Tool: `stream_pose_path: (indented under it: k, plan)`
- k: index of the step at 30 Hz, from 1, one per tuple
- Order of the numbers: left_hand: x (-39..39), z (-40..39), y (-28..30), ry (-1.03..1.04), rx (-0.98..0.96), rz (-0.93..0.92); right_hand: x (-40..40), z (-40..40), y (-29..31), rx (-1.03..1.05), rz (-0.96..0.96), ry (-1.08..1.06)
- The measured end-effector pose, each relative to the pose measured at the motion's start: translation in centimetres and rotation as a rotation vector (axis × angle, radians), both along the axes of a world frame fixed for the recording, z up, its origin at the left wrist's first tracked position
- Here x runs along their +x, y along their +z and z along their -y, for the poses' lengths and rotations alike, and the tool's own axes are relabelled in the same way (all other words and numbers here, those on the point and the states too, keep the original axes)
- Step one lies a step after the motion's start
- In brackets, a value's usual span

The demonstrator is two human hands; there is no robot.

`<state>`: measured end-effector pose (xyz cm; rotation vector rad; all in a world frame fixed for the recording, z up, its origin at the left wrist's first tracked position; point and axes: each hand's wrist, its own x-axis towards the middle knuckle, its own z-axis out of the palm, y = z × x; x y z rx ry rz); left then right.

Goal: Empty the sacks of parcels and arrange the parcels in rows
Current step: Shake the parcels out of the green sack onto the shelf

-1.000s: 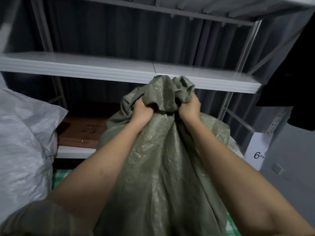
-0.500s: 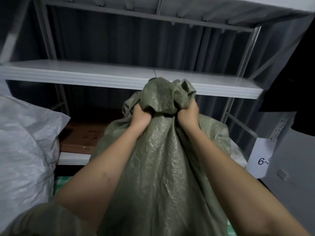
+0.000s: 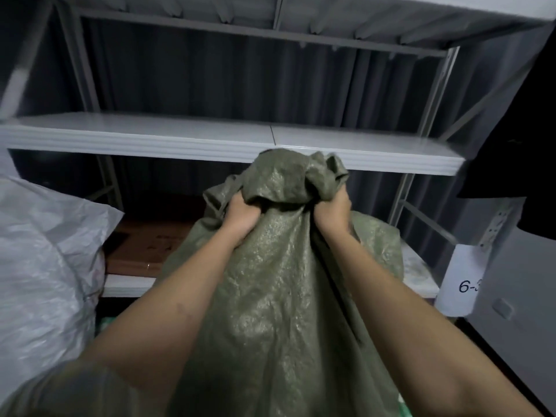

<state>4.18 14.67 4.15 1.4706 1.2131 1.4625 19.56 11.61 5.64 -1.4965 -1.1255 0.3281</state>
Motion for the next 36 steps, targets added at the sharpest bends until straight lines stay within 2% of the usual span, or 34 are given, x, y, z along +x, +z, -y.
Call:
stream_pose_path:
  k: [2,4,8,10,12,14,15,17,19,21,23,30,36]
  plan:
    - [0.1,-0.1,-1.0,0.005,-0.016,0.049,0.1,0.1,-0.4,-0.077,0.063,0.038]
    - [0.1,0.2,-0.4,0.025,-0.01,0.15,-0.1,0.0,0.3,0.026,0.006,0.035]
    - [-0.1,0.0,1.1,-0.025,-0.016,0.135,-0.3,-0.7,0.8,0.008,-0.082,0.037]
    - [-0.3,0.0,1.8,-0.025,-0.005,0.26,-0.2,-0.7,1.2,0.126,-0.142,0.011]
    - [-0.3,-0.2,1.7,-0.013,-0.002,0.247,-0.1,-0.8,0.8,0.222,-0.173,-0.01]
    - [-0.2,-0.4,1.0,-0.023,-0.041,0.18,-0.3,-1.0,0.2,0.094,-0.104,0.064]
    - [-0.2,-0.3,0.9,-0.039,-0.072,0.212,-0.2,-1.2,0.1,0.04,-0.089,0.084]
    - [-0.2,-0.3,1.6,-0.052,-0.087,0.339,-0.2,-1.4,1.0,0.127,-0.123,0.069]
    - [-0.4,-0.5,1.9,-0.022,-0.053,0.268,-0.1,-1.3,1.6,0.215,-0.148,0.035]
    - [-0.4,-0.5,1.1,-0.039,-0.039,0.13,-0.5,-1.2,0.8,0.066,-0.069,0.103]
    - [-0.1,-0.3,0.3,-0.071,-0.067,0.068,-0.5,-1.2,-0.6,-0.059,-0.004,0.195]
    - [-1.7,-0.6,-0.1,-0.107,-0.073,0.161,0.4,0.0,0.3,-0.081,-0.156,0.386]
    - [-2.1,-0.9,-0.9,-0.087,-0.078,0.132,0.7,0.6,-0.2,-0.073,-0.157,0.358]
